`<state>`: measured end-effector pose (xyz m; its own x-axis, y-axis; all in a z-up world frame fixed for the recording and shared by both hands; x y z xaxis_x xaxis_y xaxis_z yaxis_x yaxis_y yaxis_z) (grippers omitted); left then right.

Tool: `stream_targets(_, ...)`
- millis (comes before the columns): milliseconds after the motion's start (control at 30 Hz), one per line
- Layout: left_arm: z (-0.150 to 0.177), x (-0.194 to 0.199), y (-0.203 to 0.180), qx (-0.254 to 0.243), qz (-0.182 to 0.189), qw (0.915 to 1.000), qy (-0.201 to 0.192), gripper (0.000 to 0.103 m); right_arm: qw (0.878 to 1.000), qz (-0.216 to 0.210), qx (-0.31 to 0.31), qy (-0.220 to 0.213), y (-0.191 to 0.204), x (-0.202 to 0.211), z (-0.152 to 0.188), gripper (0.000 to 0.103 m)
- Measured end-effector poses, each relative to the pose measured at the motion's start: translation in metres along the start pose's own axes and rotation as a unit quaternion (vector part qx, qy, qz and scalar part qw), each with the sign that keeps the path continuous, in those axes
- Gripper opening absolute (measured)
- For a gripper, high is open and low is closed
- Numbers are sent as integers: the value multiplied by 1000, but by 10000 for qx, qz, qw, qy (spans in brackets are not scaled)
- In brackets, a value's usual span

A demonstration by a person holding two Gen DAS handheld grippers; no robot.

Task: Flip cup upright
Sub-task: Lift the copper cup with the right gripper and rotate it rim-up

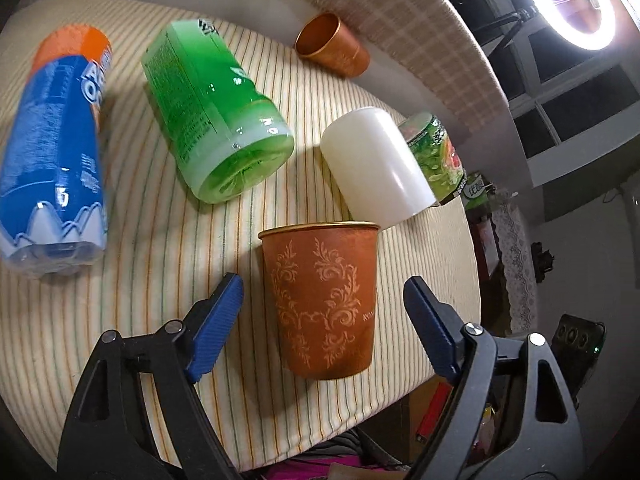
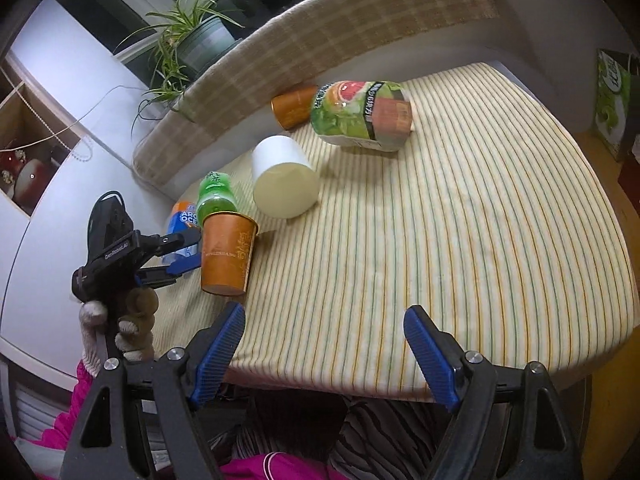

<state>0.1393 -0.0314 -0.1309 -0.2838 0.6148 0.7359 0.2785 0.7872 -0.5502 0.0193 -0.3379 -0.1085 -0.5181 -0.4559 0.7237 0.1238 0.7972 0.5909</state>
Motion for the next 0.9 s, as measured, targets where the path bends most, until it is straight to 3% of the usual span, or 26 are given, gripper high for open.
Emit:
stream_targets(433, -8, -26, 2, 133, 81, 9997, 179, 81, 10000, -9, -22, 17, -3, 2, 3, 84)
stream_targets(600, -9, -30, 2, 167, 95, 9996, 220, 68, 10000, 23, -60, 28, -6, 2, 4, 84)
stream_targets(900, -6, -24, -8, -116, -134, 9998, 43, 68, 9999, 44, -88, 22, -7, 2, 3, 84)
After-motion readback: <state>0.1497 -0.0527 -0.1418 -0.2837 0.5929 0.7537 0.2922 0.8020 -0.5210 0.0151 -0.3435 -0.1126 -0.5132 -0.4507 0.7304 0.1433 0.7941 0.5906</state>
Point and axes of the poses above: each gripper's, at about its wrist camera, not at the fingertips, and x roughly against the way its jaws point, y to its left, z to its underside, the point moved 2 cm from there along -x, roughly the way its jaws point, and after that the axes turned 10 degrees about -x, right-handed, at the moved point
